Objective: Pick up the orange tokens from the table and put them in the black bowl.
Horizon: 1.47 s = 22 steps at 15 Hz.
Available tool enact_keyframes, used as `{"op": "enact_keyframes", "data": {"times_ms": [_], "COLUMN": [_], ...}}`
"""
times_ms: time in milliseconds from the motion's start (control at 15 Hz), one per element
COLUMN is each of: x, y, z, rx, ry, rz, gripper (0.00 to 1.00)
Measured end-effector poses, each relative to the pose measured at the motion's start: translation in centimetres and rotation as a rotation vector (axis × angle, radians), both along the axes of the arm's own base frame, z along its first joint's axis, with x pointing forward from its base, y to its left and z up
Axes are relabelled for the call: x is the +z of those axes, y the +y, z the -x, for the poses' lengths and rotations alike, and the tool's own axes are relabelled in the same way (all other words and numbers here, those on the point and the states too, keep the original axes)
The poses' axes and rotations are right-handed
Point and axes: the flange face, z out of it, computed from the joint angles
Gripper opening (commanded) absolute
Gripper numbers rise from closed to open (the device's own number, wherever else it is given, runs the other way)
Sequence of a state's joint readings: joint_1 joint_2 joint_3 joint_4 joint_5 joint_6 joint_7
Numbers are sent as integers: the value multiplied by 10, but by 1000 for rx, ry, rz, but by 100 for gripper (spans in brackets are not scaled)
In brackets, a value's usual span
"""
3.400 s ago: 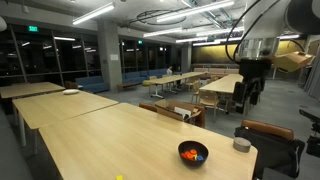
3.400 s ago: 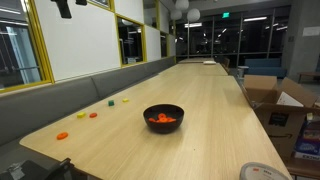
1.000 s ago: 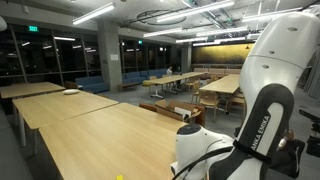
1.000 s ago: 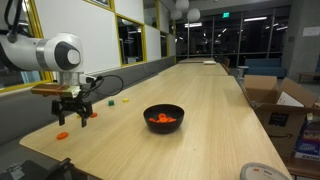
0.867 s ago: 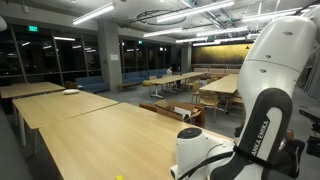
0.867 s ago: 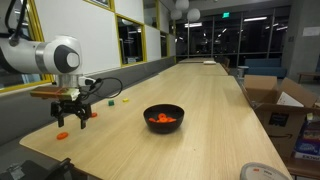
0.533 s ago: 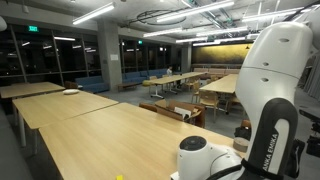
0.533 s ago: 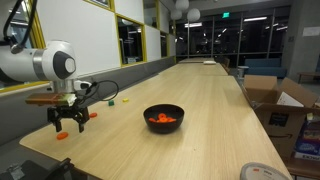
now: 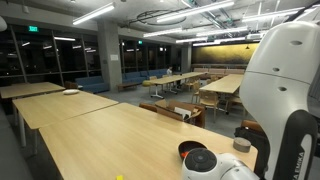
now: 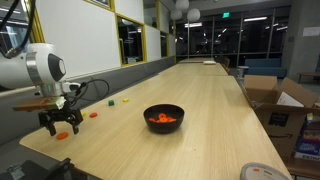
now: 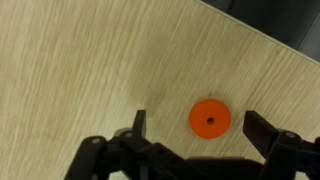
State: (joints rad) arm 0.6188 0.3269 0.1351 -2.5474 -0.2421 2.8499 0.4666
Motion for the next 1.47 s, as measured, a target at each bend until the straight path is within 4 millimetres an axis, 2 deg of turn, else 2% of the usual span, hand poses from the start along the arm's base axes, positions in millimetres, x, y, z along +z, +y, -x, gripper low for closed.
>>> {"op": "enact_keyframes", "data": {"times_ms": [533,600,667,1133,1200,1467], "x": [-5,-6,-6,-4,-3,1], "y": [-6,-7,-9,-9,-9,-13], "z": [2,1,1,0,0,-6], "rx": [-40,-42,-44,-38,-38,-56], "ry": [-52,-57,-61,-85,-88,-98], "rz": [-21,-22,-21,-24,-25,-25], "gripper": [100,75,73,21,24,25]}}
